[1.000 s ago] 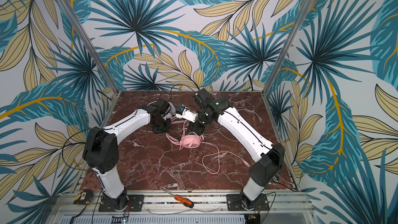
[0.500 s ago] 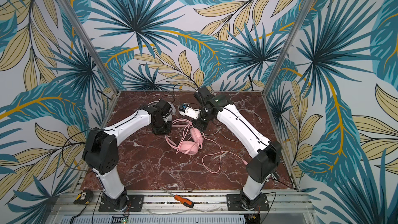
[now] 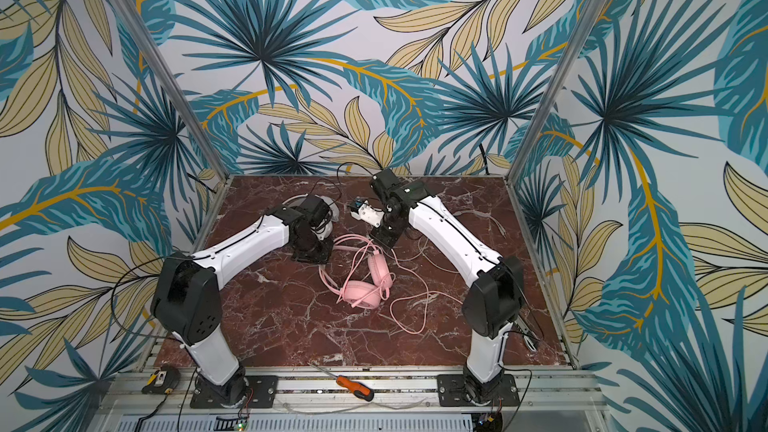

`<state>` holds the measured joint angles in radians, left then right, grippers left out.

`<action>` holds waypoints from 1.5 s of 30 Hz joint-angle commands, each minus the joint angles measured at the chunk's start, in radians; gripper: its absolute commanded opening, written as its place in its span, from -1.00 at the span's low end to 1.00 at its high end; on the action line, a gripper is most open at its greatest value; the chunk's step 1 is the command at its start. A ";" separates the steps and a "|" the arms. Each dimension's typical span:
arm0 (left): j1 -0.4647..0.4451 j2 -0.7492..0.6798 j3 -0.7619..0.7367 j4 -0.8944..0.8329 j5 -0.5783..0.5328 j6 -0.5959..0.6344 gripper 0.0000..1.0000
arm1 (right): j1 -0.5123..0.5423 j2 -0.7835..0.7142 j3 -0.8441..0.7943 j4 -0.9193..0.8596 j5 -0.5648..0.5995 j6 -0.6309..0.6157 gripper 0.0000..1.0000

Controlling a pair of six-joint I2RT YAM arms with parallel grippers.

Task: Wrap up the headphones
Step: 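Carry the cable past the headset toward its far side with the right gripper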

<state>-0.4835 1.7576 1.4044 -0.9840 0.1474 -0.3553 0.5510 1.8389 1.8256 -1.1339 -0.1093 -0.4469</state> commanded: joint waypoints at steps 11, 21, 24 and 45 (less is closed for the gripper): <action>-0.005 -0.067 -0.033 0.004 0.067 0.038 -1.00 | -0.070 0.042 0.028 0.058 0.108 0.175 -1.00; -0.005 -0.073 -0.036 0.004 0.086 0.049 -1.00 | -0.112 0.052 -0.006 0.081 0.069 0.238 -1.00; -0.006 -0.078 -0.039 0.004 0.095 0.053 -1.00 | -0.127 0.068 -0.006 0.086 0.074 0.278 -1.00; -0.006 -0.072 -0.041 0.005 0.160 0.061 -1.00 | -0.160 0.073 -0.137 0.208 -0.098 0.418 -0.79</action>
<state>-0.4835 1.7187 1.3617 -0.9489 0.2085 -0.3363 0.4046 1.9083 1.7134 -0.9958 -0.1867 -0.0654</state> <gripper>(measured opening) 0.081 0.098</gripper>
